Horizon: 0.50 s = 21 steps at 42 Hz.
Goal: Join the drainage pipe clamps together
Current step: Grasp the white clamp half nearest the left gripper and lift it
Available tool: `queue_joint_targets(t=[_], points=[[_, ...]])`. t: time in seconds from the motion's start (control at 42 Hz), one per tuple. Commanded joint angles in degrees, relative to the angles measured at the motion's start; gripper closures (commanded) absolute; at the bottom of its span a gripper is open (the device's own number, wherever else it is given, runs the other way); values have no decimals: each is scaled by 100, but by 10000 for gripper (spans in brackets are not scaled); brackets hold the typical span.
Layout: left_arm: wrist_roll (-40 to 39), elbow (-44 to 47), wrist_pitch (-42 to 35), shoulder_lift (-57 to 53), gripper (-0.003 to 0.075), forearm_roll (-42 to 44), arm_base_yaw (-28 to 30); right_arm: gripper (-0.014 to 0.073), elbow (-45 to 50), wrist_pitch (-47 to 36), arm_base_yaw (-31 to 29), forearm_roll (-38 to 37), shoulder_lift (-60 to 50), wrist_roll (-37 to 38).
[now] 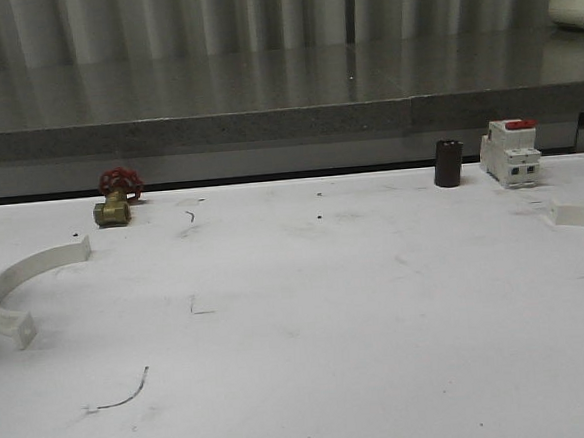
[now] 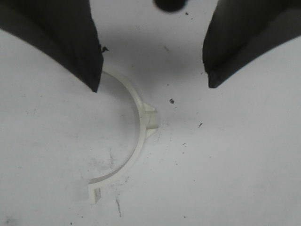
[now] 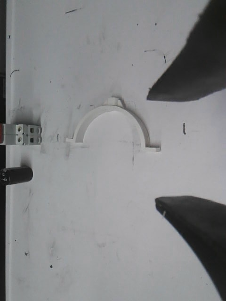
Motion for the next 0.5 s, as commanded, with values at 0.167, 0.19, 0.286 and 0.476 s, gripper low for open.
queue_joint_targets(t=[0.167, 0.19, 0.286, 0.476], points=[[-17, -545, -145, 699, 283, -93, -183, 124, -182, -346, -23, -24, -5, -63], [-17, -559, -156, 764, 283, -93, -171, 124, -182, -346, -23, -24, -5, -63], [-86, -636, -179, 988, 283, -82, -146, 124, -182, -346, -23, -24, -5, -63], [-195, -723, -292, 1364, 304, -58, -70, 124, -182, -346, -23, -24, -5, -63]])
